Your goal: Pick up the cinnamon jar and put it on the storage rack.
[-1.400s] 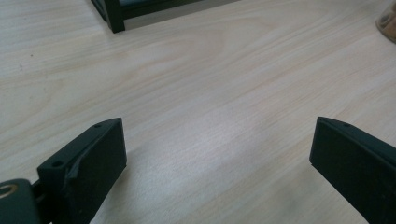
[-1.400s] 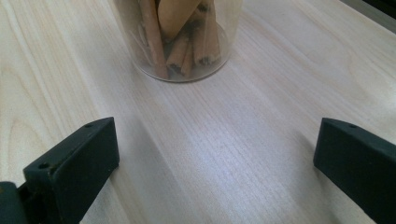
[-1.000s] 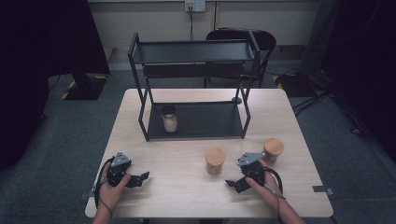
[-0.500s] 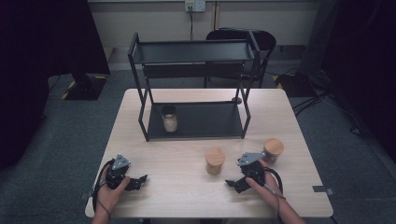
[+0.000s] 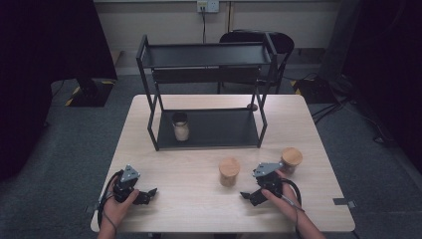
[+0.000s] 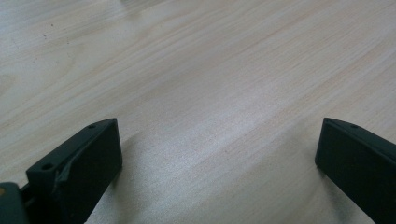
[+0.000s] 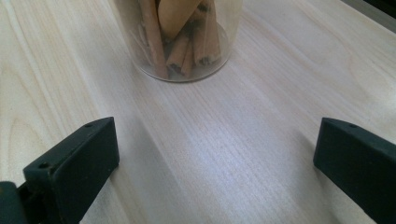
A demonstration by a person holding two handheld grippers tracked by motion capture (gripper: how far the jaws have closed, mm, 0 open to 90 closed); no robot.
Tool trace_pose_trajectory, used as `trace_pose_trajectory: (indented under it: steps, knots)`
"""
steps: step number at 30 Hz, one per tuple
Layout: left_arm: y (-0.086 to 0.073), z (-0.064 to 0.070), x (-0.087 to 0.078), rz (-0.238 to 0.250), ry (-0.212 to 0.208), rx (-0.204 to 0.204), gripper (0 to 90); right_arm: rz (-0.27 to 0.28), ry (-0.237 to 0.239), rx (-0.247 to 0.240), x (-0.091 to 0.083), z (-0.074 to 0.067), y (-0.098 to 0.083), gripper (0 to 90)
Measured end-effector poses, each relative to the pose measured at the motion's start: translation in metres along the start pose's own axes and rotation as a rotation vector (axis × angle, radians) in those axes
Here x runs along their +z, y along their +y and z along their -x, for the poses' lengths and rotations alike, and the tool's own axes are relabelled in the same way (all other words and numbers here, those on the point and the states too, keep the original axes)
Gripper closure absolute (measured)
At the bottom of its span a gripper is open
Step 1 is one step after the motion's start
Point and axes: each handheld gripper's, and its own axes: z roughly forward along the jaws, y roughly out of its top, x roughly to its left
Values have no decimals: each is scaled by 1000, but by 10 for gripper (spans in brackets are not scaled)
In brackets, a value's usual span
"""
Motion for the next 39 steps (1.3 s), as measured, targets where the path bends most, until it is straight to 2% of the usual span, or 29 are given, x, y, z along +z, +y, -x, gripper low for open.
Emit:
trace_pose_trajectory:
  steps: [29, 35, 39]
  knots:
    - [0, 0, 0, 0, 0, 0, 2, 0, 8, -6, 0, 1, 0, 0]
    - [0, 0, 0, 0, 0, -2, 2, -16, 12, -6, 0, 1, 2, 0]
    - [0, 0, 0, 0, 0, -2, 2, -7, 19, -5, 0, 0, 5, 10]
